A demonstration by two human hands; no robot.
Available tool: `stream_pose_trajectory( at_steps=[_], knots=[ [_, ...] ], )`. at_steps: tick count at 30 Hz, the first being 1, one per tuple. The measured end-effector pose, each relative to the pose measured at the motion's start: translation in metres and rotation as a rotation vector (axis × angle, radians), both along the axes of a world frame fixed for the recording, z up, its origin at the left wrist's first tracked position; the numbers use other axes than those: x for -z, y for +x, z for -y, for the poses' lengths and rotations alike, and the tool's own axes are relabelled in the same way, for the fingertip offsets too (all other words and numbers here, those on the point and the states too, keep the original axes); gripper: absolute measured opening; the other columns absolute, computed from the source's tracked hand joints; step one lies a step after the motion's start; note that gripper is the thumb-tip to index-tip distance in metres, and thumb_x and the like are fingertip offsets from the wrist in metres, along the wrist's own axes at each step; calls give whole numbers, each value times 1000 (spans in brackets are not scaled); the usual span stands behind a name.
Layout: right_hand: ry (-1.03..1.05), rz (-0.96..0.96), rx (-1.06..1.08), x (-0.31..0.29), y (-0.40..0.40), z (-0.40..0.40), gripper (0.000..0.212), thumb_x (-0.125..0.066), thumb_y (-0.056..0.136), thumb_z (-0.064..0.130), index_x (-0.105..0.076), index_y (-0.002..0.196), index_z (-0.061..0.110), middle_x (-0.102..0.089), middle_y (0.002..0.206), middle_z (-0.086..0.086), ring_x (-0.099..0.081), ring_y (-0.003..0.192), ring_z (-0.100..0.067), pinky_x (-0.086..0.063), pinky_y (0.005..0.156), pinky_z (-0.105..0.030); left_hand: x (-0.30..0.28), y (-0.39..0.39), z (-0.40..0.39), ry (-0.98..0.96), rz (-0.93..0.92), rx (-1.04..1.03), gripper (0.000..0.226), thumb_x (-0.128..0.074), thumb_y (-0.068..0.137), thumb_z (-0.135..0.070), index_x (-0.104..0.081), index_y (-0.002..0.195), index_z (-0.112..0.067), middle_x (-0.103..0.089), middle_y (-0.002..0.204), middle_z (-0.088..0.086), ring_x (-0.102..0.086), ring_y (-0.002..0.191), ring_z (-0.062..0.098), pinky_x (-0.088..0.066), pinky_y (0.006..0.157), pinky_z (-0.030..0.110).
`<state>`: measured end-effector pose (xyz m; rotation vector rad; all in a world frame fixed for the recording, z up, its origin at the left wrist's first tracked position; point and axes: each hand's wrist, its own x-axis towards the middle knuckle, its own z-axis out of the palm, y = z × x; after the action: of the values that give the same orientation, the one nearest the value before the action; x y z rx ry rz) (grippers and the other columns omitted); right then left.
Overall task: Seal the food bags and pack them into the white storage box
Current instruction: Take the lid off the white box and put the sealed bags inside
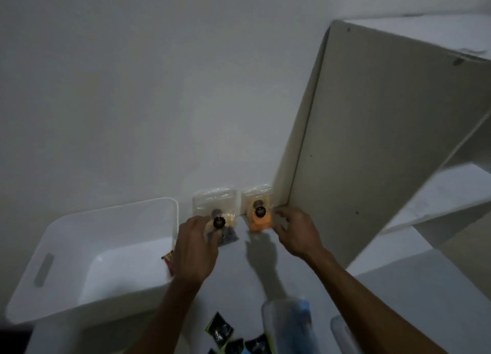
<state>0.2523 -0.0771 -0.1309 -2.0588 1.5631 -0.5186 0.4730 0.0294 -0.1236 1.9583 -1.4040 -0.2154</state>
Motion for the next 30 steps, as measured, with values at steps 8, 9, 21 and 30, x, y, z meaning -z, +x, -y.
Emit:
stream_pose_trajectory(
  at_steps=[8,9,21,30],
  knots=[
    [-31,-142,-6,29,20,111,44,-62,87,21,-58,130,25,-56,135,-2,-48,126,-26,-50,94,-39,46,28,86,79,191,-154,38,-68,80,-16,-63,116,-5,-59,115,19,-55,104,38,-51,86,41],
    [-27,-150,0,34,22,119,43,-62,87,21,-58,129,26,-56,135,-1,-48,125,-25,-50,93,-39,48,30,92,112,176,-172,40,-69,82,-17,-61,120,-6,-58,120,19,-54,107,38,-50,89,42],
    [112,-15,136,69,33,156,8,-58,88,34,-51,89,38,-64,91,17,-58,77,-16,-40,60,-25,76,36,123,87,-12,-340,34,-67,86,-18,-58,118,-13,-59,119,11,-59,104,34,-47,81,39],
    [156,124,249,71,35,157,13,-55,89,34,-54,76,34,-64,71,16,-57,66,-7,-38,56,-25,77,33,132,36,-127,-450,30,-72,82,-21,-56,107,-18,-61,108,4,-59,100,28,-42,73,34]
  ],
)
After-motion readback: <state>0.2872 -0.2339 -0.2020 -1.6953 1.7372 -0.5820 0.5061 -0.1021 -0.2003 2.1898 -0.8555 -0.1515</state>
